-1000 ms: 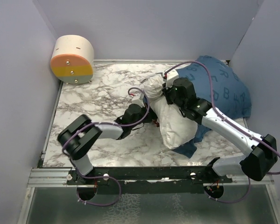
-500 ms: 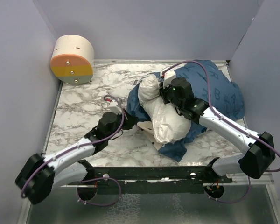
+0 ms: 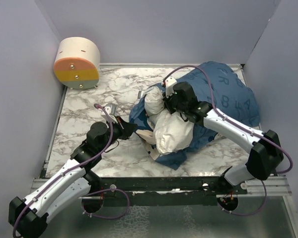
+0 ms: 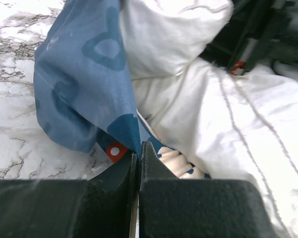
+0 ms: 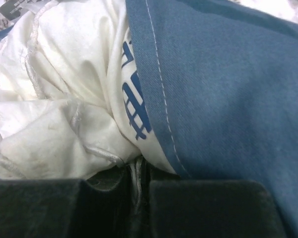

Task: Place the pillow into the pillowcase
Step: Stuff the pillow into the pillowcase.

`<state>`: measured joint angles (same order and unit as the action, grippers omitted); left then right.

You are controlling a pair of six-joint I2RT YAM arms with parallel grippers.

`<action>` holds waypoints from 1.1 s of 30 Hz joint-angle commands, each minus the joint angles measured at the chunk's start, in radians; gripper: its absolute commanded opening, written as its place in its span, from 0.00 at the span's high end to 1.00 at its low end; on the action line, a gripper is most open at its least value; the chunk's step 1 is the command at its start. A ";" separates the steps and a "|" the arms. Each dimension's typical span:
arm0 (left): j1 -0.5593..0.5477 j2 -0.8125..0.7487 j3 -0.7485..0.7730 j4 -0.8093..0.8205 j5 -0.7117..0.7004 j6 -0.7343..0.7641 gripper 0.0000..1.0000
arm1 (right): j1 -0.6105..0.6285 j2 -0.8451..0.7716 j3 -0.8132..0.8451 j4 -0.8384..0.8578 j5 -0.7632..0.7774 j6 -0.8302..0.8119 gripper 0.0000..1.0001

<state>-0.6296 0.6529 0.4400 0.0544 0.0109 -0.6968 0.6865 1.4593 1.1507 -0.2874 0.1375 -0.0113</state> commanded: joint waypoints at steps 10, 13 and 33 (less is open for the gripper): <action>0.027 0.041 0.322 -0.020 0.047 0.087 1.00 | -0.032 0.216 -0.036 -0.240 -0.104 -0.047 0.77; 0.027 0.089 0.227 0.042 0.090 0.055 1.00 | -0.024 0.184 -0.046 -0.203 -0.376 -0.079 0.72; 0.029 0.068 -0.038 0.175 0.177 -0.021 1.00 | -0.002 -0.216 0.112 0.040 -0.863 0.025 0.11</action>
<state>-0.6102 0.7303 0.3840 0.1490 0.1589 -0.7094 0.6765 1.2068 1.1728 -0.3061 -0.6865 -0.0364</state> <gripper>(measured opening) 0.011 0.853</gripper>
